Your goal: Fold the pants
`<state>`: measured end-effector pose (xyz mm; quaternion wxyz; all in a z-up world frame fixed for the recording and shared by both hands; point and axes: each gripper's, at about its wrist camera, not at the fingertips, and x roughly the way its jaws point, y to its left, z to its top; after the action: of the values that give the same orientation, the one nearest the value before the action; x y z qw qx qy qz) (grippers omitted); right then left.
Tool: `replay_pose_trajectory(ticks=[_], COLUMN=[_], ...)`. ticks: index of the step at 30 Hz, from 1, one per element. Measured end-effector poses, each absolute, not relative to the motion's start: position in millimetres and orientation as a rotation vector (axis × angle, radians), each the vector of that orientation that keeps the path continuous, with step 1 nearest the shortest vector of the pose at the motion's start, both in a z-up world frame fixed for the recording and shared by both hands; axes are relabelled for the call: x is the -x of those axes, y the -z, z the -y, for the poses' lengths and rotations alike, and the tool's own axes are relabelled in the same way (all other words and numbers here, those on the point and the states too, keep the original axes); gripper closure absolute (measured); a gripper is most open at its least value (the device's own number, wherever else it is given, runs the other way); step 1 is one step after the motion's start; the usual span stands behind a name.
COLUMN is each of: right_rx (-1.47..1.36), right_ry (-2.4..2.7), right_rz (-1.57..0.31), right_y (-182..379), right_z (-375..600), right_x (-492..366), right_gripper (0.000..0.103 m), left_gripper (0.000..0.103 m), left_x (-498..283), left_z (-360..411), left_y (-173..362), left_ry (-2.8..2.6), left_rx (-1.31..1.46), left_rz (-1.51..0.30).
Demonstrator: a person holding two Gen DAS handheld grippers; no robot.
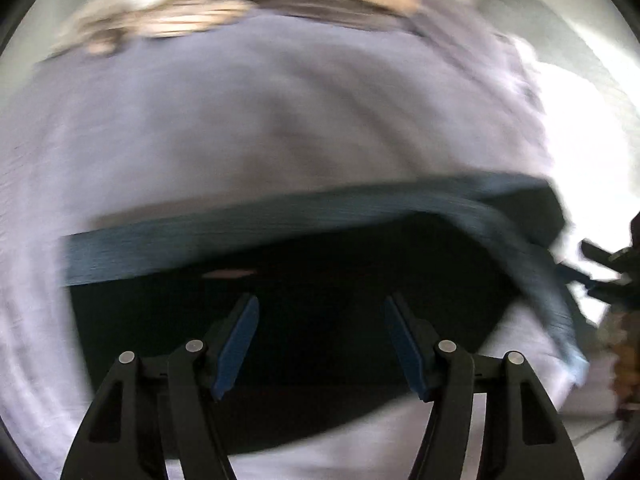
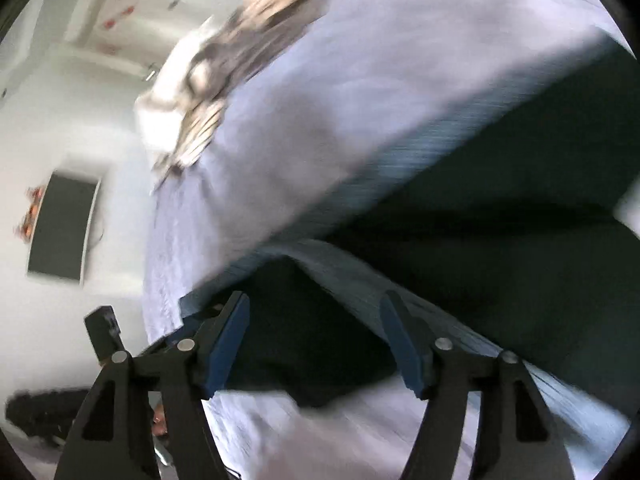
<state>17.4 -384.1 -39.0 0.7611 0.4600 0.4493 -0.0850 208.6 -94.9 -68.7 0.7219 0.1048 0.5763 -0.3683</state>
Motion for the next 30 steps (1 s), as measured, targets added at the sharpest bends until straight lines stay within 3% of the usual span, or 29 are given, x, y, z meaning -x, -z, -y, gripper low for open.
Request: replay_pose_trajectory(ticks=[6,15,16,17,18,19,24,30], right_rx=[-1.346,-1.725,-1.755,-1.788,-1.811,-1.833,-1.613,-1.346], right_ry=[0.449,0.496,0.497,0.503,0.508,0.513,0.441,0.303], right_rz=[-0.889,-0.689,-0.641,-0.586,-0.549,-0.525,-0.590,-0.657], right_y=[50.6,125.5,132.0,136.8,139.3,140.1,91.2,30.8], right_z=[420.5,420.4,422.3,425.6,427.8,431.3,479.4,584.4], right_x=[169.2,254.2,257.7,261.5,262.3,263.6,236.9,145.3], right_gripper=[0.031,0.032,0.038,0.046,0.080,0.097,0.098,0.098], left_gripper=[0.037,0.037,0.039,0.054,0.077,0.079,0.079,0.079], left_x=[-125.7,-85.2,-80.4,-78.2,-76.4,-74.3,-78.7,-111.7], left_z=[211.5,283.0,285.3,287.7,289.2,290.6,296.6,346.6], left_y=[84.0,132.7,136.5,139.9,141.8,141.8,105.9,75.5], left_ry=[1.106,1.109,1.096,1.080,1.070,1.061,1.045,0.990], left_rx=[-0.183,-0.185,-0.193,-0.198,-0.200,-0.198,-0.174,-0.150], left_rz=[-1.414,-1.588,-1.597,-1.604,-1.616,-1.624,-1.528,-1.368])
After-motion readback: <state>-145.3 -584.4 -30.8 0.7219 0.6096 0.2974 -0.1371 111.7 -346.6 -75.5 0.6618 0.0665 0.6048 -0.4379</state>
